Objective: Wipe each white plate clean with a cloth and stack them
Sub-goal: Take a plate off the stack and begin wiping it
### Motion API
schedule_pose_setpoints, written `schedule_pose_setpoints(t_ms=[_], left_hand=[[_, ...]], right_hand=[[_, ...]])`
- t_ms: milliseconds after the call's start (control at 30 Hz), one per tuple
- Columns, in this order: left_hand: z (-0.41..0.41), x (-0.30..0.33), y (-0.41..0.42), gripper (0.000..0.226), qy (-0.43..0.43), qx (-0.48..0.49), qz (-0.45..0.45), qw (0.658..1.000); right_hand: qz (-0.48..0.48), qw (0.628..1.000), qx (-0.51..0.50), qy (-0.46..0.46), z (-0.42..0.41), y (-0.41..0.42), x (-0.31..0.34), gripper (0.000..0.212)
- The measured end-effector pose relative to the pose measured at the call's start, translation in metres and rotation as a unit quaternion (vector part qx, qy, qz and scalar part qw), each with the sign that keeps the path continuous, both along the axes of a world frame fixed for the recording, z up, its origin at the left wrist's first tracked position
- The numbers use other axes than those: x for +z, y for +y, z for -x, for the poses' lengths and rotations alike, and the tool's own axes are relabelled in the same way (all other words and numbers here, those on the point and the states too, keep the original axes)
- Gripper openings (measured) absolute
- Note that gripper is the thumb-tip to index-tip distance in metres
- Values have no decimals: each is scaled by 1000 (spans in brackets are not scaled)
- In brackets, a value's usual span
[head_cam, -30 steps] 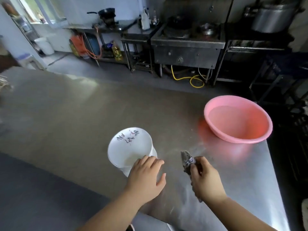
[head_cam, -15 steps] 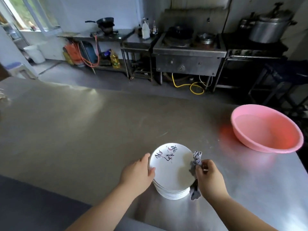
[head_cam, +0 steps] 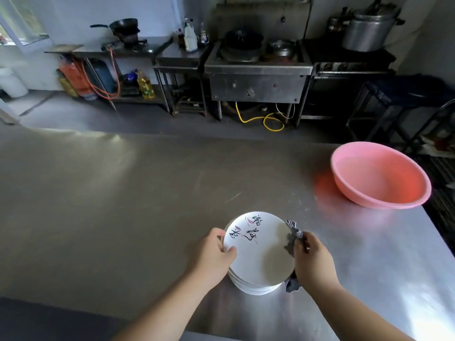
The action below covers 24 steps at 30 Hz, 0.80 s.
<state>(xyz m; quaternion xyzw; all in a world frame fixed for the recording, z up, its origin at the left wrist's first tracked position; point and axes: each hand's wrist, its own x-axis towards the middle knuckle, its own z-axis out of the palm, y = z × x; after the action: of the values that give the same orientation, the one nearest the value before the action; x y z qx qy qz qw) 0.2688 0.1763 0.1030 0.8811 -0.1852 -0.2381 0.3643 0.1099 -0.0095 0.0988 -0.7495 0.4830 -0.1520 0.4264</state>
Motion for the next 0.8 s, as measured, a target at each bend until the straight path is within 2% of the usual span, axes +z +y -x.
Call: schedule_pose_setpoints(t_ms=[200, 300, 433, 633, 800], left_hand=[[9, 5, -12, 18, 11, 21, 64, 998], [33, 21, -28, 31, 42, 14, 124, 991], [80, 31, -59, 48, 63, -1, 149, 987], [154, 2, -112, 59, 143, -62, 106, 982], [204, -37, -158, 59, 190, -65, 62, 978]], right_hand=[[-29, 999, -26, -31, 12, -11, 7, 25], [-29, 998, -32, -42, 29, -30, 17, 22], [-35, 997, -35, -54, 68, -64, 27, 23], [-42, 998, -52, -17, 146, -122, 4, 24], [-59, 995, -67, 53, 194, -155, -47, 20]])
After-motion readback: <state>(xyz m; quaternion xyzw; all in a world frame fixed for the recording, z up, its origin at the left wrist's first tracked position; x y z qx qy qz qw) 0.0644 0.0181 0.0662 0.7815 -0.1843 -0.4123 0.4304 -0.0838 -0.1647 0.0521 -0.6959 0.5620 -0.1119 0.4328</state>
